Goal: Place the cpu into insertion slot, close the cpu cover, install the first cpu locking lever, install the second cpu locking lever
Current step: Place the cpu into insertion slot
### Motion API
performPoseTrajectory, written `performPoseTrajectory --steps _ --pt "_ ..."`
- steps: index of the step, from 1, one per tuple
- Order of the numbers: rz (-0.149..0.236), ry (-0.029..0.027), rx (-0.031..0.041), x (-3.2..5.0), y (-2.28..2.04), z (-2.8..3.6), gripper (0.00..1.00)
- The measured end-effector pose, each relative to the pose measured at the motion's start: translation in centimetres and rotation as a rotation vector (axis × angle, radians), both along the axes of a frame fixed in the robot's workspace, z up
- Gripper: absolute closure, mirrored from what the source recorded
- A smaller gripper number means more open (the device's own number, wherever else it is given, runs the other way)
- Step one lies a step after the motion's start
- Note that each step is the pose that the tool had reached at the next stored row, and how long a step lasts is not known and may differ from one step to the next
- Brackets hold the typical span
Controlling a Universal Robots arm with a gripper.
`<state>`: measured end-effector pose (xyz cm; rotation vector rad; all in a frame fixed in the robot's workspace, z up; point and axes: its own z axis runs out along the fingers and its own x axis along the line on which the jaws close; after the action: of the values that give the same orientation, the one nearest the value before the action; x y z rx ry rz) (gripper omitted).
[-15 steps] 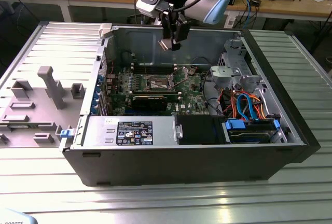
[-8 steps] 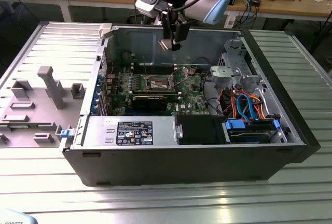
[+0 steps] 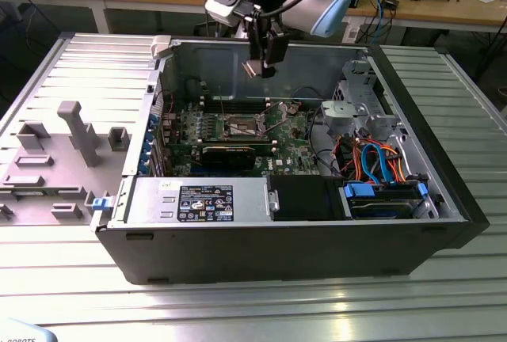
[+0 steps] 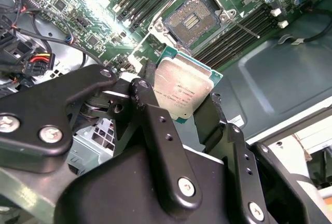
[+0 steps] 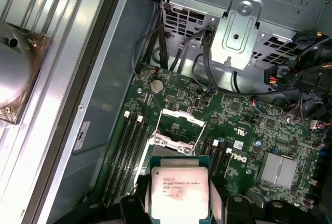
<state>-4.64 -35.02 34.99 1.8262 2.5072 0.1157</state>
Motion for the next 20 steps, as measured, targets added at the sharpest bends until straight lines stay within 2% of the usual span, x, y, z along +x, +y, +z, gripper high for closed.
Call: performPoseTrajectory --steps 10,20 --pt "-0.068 0.0001 -0.0043 0.00 0.00 -0.06 0.46" --pt "-0.090 0.0000 -0.0088 0.00 0.00 -0.06 0.46"
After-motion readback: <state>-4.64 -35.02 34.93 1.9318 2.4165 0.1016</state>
